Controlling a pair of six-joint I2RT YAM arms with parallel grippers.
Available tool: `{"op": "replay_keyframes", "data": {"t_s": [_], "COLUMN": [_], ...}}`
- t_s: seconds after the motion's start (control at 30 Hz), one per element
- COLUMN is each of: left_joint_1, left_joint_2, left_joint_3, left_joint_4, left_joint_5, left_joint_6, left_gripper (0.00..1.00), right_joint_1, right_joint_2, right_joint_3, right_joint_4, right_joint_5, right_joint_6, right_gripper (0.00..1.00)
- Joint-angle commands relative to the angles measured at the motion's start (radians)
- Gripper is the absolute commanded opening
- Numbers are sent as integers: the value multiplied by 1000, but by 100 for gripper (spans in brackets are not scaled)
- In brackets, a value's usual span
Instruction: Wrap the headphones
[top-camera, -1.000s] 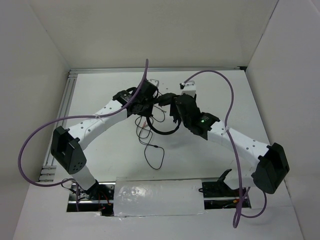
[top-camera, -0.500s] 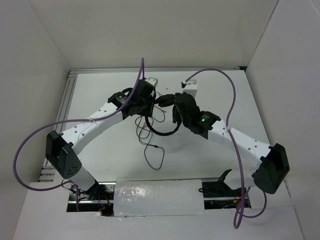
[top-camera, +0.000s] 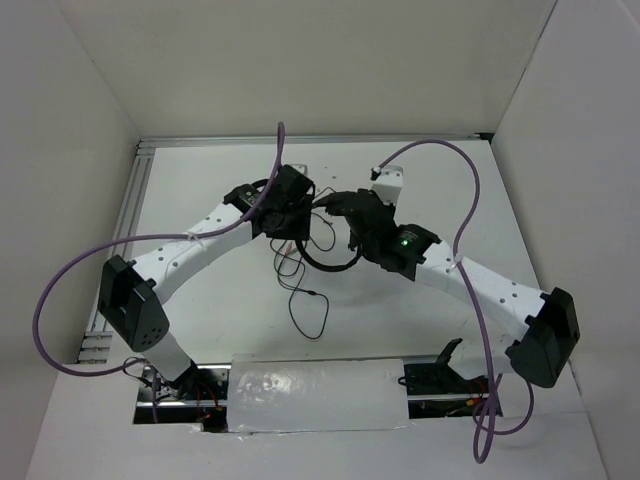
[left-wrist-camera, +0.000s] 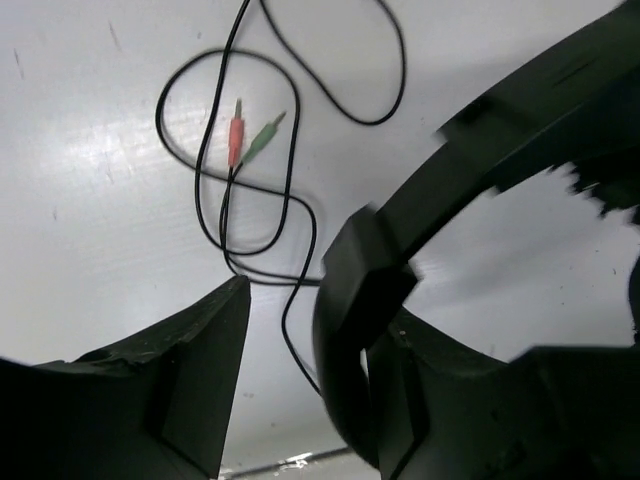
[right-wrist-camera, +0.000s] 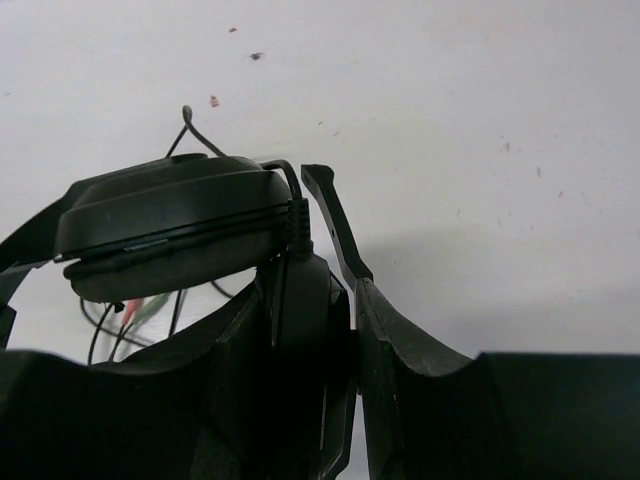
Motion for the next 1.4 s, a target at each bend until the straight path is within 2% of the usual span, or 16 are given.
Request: {"op": "replay_keyframes", "data": {"t_s": [0.0, 0.17, 0.23, 0.27, 0.37, 0.4, 0.43, 0.53, 0.57, 0.6, 0.63, 0.77, 0.93, 1.1, 1.23, 1.37], "left_joint_1": [-15, -28, -33, -33, -33, -35, -33, -33, -32, -27, -24, 27, 74, 103, 142, 148], "left_joint_2": [21, 46, 64, 64, 62, 61, 61, 53, 53, 56, 59, 62, 33, -110, -230, -318], "left_joint_3": [40, 51, 63, 62, 73, 79, 85, 105, 109, 117, 132, 178, 220, 166, 142, 207], "left_joint_4": [-109, -171, -191, -192, -198, -206, -206, -166, -151, -137, -110, -48, 33, 153, 254, 271], "left_joint_5": [-39, -22, -10, -7, -10, -14, -18, -39, -41, -44, -47, -53, -76, -18, 85, 142], "left_joint_6": [-129, -195, -221, -223, -247, -250, -253, -221, -191, -177, -140, -62, 54, 186, 234, 230], "left_gripper": [60, 52, 39, 39, 20, 3, 0, 0, 0, 0, 0, 0, 0, 0, 0, 0], "right_joint_1": [23, 44, 46, 44, 49, 47, 46, 54, 60, 63, 64, 70, 67, 25, -47, -118], "right_joint_2": [57, 109, 131, 131, 151, 154, 152, 126, 117, 91, 77, -79, -320, -613, -704, -682], "right_joint_3": [112, 177, 195, 202, 225, 226, 225, 208, 191, 179, 165, 114, -4, -171, -307, -474], "right_joint_4": [-72, -161, -194, -206, -256, -254, -251, -192, -136, -99, -32, 108, 234, 269, 318, 500], "right_joint_5": [175, 263, 280, 289, 301, 292, 281, 215, 191, 128, 88, -162, -416, -464, -503, -611], "right_joint_6": [97, 188, 237, 237, 300, 300, 291, 219, 190, 114, 76, -153, -307, -373, -392, -387], "right_gripper": [0, 0, 0, 0, 0, 0, 0, 20, 37, 47, 68, 100, 100, 100, 100, 100]}}
